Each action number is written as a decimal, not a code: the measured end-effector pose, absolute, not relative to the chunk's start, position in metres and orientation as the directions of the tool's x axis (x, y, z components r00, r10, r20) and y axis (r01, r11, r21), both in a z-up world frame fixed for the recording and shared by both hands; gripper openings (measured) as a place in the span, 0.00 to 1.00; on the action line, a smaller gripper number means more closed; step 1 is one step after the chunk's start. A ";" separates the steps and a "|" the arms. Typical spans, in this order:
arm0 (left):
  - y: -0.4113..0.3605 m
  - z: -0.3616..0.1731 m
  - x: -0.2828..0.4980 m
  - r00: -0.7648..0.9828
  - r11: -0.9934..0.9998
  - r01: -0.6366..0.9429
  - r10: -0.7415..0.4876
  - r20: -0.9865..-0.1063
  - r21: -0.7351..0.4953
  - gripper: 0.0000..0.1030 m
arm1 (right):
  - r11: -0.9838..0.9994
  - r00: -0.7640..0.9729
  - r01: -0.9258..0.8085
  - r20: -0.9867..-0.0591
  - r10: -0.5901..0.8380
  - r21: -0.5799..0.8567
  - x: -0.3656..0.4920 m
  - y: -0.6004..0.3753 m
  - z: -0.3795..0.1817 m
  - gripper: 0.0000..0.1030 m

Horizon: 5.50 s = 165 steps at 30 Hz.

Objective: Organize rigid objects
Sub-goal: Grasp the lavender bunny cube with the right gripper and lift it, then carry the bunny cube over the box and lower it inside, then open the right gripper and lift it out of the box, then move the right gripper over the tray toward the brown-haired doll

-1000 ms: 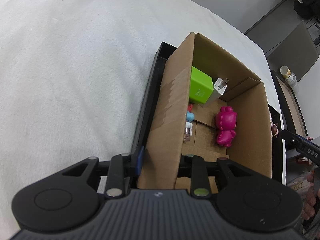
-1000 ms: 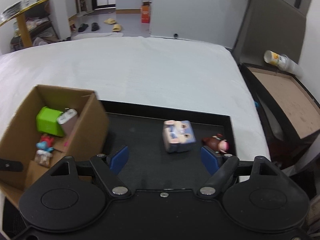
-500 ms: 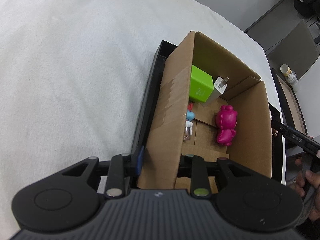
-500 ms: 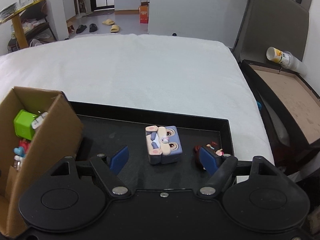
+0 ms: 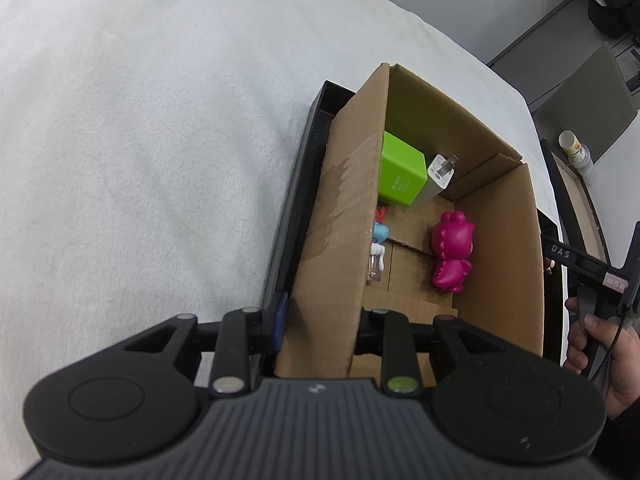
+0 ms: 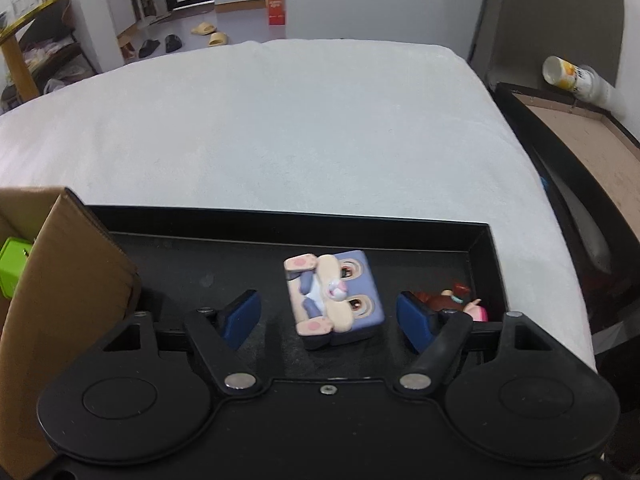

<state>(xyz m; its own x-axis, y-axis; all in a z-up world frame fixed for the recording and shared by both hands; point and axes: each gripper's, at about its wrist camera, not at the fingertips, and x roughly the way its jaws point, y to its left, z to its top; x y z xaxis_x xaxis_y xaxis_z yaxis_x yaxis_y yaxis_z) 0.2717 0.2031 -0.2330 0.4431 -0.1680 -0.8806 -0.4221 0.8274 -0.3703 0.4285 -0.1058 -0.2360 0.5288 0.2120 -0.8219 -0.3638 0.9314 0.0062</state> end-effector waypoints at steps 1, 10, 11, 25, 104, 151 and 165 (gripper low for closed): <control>0.203 -0.233 0.272 0.444 0.828 -0.422 -0.166 -0.881 -0.368 0.27 | 0.927 0.533 -0.374 -0.823 0.197 -0.021 0.425 -0.103 -0.237 0.43; 0.202 -0.234 0.271 0.447 0.823 -0.429 -0.164 -0.880 -0.371 0.27 | 0.929 0.505 -0.371 -0.840 0.200 -0.003 0.405 -0.108 -0.226 0.43; 0.202 -0.234 0.271 0.448 0.822 -0.430 -0.164 -0.879 -0.373 0.27 | 0.930 0.505 -0.367 -0.840 0.199 -0.001 0.403 -0.110 -0.224 0.43; 0.206 -0.235 0.269 0.453 0.810 -0.438 -0.175 -0.874 -0.389 0.27 | 0.925 0.524 -0.378 -0.816 0.244 0.034 0.377 -0.112 -0.185 0.43; 0.211 -0.232 0.268 0.456 0.813 -0.416 -0.201 -0.867 -0.407 0.28 | 0.826 0.363 -0.562 -0.884 0.294 0.043 0.343 0.061 -0.178 0.43; 0.207 -0.230 0.269 0.448 0.816 -0.440 -0.163 -0.879 -0.375 0.30 | 0.880 0.393 -0.423 -0.832 0.392 0.215 0.344 -0.075 -0.127 0.53; 0.207 -0.228 0.270 0.440 0.811 -0.453 -0.157 -0.884 -0.369 0.29 | 0.932 0.438 -0.300 -0.838 0.325 0.205 0.358 -0.134 -0.151 0.76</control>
<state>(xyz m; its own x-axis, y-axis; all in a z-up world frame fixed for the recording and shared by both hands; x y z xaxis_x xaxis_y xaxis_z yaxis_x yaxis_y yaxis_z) 0.2704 0.2071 -0.2278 0.4403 -0.1567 -0.8841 -0.4532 0.8112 -0.3695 0.3581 -0.1339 -0.1513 0.4376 0.3253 -0.8383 -0.3005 0.9316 0.2046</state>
